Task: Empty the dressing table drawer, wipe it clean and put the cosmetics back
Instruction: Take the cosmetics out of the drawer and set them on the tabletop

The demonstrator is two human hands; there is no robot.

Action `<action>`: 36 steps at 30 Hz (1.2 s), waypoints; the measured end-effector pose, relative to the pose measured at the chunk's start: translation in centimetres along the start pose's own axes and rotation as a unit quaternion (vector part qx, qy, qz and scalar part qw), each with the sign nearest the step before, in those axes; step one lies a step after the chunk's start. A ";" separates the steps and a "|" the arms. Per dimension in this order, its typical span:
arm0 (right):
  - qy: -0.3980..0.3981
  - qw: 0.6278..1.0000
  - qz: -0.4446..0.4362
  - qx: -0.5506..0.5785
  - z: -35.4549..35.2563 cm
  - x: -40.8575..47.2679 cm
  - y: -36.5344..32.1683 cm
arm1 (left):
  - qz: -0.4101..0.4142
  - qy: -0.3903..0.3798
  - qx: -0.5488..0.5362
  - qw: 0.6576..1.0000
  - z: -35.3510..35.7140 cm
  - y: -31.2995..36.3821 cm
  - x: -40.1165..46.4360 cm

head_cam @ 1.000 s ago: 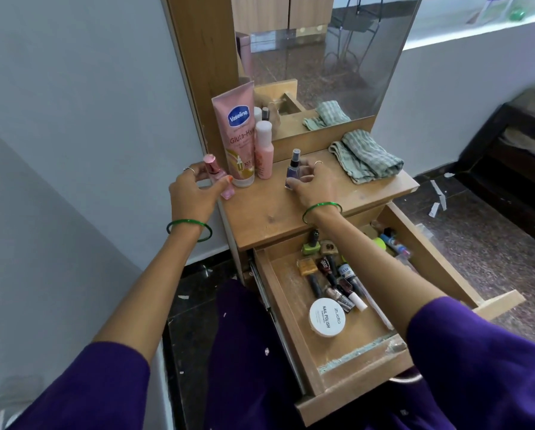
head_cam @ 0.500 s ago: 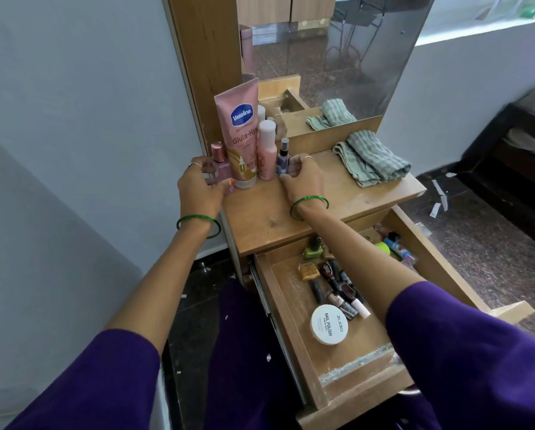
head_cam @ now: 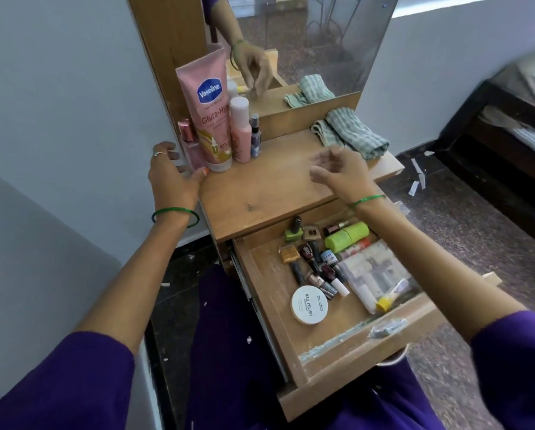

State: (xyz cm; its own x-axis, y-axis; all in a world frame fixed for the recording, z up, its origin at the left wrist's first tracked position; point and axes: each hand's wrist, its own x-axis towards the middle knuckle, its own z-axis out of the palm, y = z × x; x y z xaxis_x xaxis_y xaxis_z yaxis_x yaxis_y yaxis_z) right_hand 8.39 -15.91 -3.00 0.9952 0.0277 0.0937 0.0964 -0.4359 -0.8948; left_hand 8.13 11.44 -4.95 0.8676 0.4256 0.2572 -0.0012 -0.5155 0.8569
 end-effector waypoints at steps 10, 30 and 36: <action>-0.180 0.876 0.239 -0.378 -9.6 -10.4 6.4 | 0.062 0.014 -0.022 0.998 3.2 5.4 -12.5; -0.163 0.864 0.276 -0.388 -9.8 -11.9 9.3 | -0.462 -0.407 -0.105 0.781 13.7 9.7 -25.1; -0.227 0.876 0.261 -0.336 -10.3 -12.2 8.7 | -0.539 -0.345 -0.168 0.750 13.2 9.8 -24.8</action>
State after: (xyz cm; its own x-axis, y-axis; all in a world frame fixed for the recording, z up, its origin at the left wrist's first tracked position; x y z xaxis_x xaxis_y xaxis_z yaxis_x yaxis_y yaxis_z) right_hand -3.04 -29.25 -7.43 0.8192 -0.0441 -0.5718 -0.2525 -0.9229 -0.2906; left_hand -6.83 -13.99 -8.80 0.5049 -0.0852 -0.8590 0.8611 0.1179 0.4945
